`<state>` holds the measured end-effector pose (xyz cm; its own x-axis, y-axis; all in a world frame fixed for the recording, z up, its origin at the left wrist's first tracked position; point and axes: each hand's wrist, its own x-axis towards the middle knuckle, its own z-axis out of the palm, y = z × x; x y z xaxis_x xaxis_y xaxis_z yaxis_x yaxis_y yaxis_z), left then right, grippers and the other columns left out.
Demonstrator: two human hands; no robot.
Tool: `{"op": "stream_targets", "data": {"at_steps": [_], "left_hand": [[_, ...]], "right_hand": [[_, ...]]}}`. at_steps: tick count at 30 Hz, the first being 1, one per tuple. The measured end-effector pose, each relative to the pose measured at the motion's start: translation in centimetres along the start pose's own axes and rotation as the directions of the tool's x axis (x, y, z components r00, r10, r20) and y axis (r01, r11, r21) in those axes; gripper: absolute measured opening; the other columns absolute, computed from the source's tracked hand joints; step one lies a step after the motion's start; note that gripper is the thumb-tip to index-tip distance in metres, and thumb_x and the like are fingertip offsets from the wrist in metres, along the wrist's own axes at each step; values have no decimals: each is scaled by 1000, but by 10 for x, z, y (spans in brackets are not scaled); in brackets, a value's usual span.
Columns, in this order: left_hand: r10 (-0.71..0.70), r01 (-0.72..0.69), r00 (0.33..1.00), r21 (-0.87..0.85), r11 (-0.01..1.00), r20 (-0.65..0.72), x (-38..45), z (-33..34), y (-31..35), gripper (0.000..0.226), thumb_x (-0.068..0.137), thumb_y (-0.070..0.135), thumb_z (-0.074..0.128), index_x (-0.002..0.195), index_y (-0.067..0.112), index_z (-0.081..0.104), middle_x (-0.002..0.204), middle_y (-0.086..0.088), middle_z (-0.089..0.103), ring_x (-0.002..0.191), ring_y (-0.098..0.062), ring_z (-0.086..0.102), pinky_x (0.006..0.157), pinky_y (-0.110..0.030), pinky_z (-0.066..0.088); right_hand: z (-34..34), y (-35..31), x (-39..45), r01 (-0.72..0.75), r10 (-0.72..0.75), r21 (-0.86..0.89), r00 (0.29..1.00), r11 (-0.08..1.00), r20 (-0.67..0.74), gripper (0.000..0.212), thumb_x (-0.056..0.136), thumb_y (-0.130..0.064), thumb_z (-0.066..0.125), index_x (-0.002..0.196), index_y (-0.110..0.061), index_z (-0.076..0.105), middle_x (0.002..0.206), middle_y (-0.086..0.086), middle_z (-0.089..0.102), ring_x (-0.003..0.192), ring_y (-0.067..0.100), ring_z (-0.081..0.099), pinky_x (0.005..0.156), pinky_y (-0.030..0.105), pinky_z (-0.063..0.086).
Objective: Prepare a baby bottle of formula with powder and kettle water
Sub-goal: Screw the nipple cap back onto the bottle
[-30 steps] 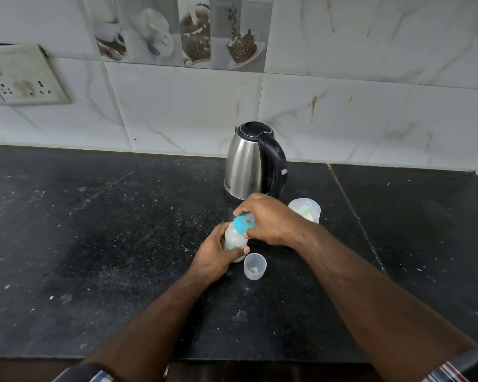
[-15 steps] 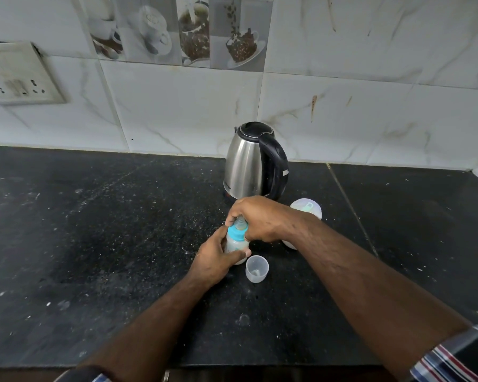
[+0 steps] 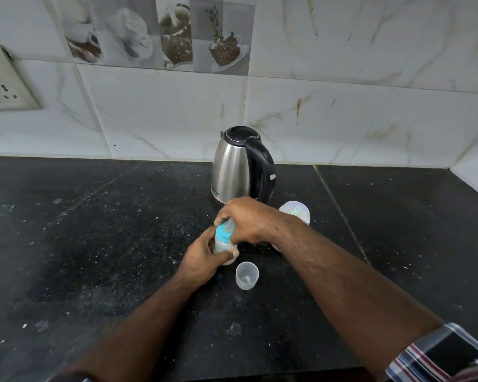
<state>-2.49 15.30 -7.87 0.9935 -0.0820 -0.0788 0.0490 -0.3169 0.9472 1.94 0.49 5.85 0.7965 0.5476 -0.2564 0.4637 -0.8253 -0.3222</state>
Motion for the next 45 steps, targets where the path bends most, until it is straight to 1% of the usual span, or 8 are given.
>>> {"op": "stream_targets", "data": {"at_steps": [7, 12, 16, 19, 25, 32, 37, 45], "left_hand": [[8, -8, 1000, -5, 1000, -13, 1, 0, -6, 48, 67, 46, 82, 111, 45, 64, 107, 17, 76, 100, -2, 72, 89, -32, 57], [30, -29, 1000, 29, 999, -10, 3, 0, -7, 55, 74, 38, 87, 124, 37, 63, 111, 20, 75, 103, 0, 71, 91, -29, 55], [18, -18, 1000, 32, 999, -5, 3, 0, -8, 49, 79, 27, 87, 121, 35, 64, 109, 17, 75, 100, -1, 71, 90, -31, 56], [24, -23, 1000, 54, 998, -8, 2, 0, -5, 47, 77, 36, 82, 119, 39, 63, 106, 17, 74, 98, 2, 70, 85, -27, 54], [17, -17, 1000, 45, 999, -4, 3, 0, -8, 51, 77, 36, 87, 122, 39, 62, 110, 19, 75, 102, -2, 72, 92, -36, 58], [14, -13, 1000, 44, 999, -11, 2, 1, -7, 50, 75, 41, 85, 120, 40, 62, 107, 16, 75, 100, -4, 72, 91, -40, 59], [-2, 2, 1000, 33, 999, -7, 2, 0, -6, 55, 75, 37, 88, 123, 39, 62, 111, 16, 76, 104, -5, 72, 97, -41, 58], [-3, 5, 1000, 57, 998, -25, -3, 2, 2, 56, 76, 38, 85, 126, 43, 60, 111, 22, 74, 103, 3, 69, 91, -30, 55]], "right_hand": [[10, 1, 5, -145, 129, -137, 984, 980, -123, 56, 80, -70, 70, 71, -16, 57, 70, 1, 60, 63, 17, 56, 52, 32, 36], [-4, 3, 0, -26, 26, 1, 999, 1000, 45, 72, 76, -18, 87, 141, -21, 56, 137, -1, 62, 120, 18, 60, 94, 33, 52], [8, 0, 2, -81, 75, -67, 994, 994, -80, 34, 76, -32, 84, 103, -21, 67, 96, -3, 68, 87, 18, 64, 63, 29, 46], [15, 1, 1, -162, 146, -90, 977, 983, -157, 52, 74, -66, 76, 73, -20, 51, 70, -4, 56, 62, 14, 53, 52, 31, 34], [6, 0, -1, -45, 46, 17, 999, 999, -25, 65, 78, -11, 82, 138, -22, 59, 132, -1, 65, 117, 20, 62, 94, 34, 53], [17, 2, 0, -101, 100, 0, 980, 995, -171, 74, 75, -53, 83, 136, -19, 58, 124, 3, 67, 111, 22, 63, 88, 39, 54], [13, 6, 1, -43, 48, 88, 997, 995, -59, 74, 77, -11, 84, 144, -22, 54, 138, -1, 62, 121, 18, 60, 93, 29, 50], [22, 10, -3, -65, 97, 190, 982, 980, -160, 85, 74, -29, 89, 147, -24, 48, 132, 1, 64, 116, 17, 61, 93, 32, 52]]}}
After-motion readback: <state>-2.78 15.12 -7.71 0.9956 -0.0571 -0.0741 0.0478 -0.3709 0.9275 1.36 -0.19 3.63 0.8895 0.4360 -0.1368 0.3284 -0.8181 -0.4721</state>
